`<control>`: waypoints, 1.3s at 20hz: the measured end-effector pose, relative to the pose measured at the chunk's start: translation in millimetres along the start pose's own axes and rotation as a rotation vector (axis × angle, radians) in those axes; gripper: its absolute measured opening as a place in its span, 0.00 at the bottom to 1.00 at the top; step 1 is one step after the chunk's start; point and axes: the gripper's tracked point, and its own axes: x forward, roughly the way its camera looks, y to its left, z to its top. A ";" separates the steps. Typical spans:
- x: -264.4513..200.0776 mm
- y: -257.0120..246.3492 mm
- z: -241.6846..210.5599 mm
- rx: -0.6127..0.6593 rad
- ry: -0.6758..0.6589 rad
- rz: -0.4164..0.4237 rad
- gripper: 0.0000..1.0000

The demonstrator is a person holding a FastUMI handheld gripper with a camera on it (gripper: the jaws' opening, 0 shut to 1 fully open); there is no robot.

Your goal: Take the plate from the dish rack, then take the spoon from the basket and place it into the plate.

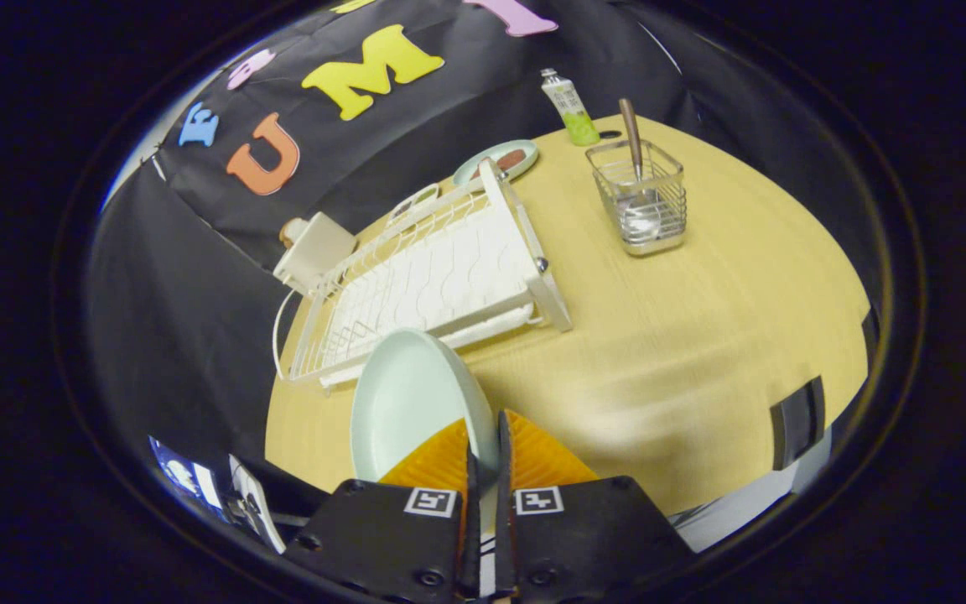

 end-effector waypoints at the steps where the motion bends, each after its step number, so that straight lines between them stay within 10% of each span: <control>1: 6.0 -9.8 1.3 -0.003 -0.002 -0.026 0.12; 11: 31.5 -34.0 -12.4 0.010 0.057 0.056 0.15; 16: 36.8 -58.1 -1.7 -0.089 -0.046 -0.092 0.18; 26: -23.2 -91.4 85.5 -0.293 -0.512 -0.283 0.99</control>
